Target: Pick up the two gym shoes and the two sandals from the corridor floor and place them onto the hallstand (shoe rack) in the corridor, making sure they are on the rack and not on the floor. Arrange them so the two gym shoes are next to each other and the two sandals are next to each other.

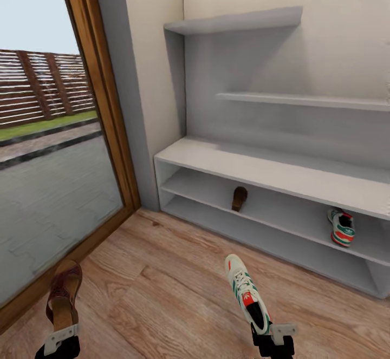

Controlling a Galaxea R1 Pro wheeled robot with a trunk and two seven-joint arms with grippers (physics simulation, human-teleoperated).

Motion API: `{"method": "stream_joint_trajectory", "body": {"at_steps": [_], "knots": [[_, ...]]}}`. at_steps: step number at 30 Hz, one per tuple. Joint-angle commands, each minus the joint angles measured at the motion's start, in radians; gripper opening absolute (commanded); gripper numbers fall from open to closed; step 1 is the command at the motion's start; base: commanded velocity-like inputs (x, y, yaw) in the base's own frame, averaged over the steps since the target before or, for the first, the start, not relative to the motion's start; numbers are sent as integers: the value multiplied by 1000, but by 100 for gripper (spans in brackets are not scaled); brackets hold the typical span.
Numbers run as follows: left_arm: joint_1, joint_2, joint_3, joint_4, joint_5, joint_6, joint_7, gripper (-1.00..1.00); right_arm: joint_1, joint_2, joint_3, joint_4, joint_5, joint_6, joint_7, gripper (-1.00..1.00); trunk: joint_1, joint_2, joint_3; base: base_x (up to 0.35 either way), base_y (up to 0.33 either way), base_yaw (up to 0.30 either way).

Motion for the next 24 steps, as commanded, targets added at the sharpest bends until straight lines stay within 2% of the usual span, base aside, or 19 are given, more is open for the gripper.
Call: {"method": "stream_joint_trajectory", "body": {"at_steps": [1, 14, 24], "knots": [[-1, -1, 7, 1, -4, -2, -8, -100, -1, 0, 9, 0, -5, -2, -8, -100, 0, 0, 0, 0, 306, -254], [-1, 0, 7, 1, -4, -2, -8, -100, -1, 0, 9, 0, -5, -2, -8, -100, 0, 0, 4, 94, 273, -254], [-1, 0, 7, 0, -4, -2, -8, -100, -1, 0, 9, 0, -5, -2, -8, -100, 0, 0, 8, 16, 28, -254]]}}
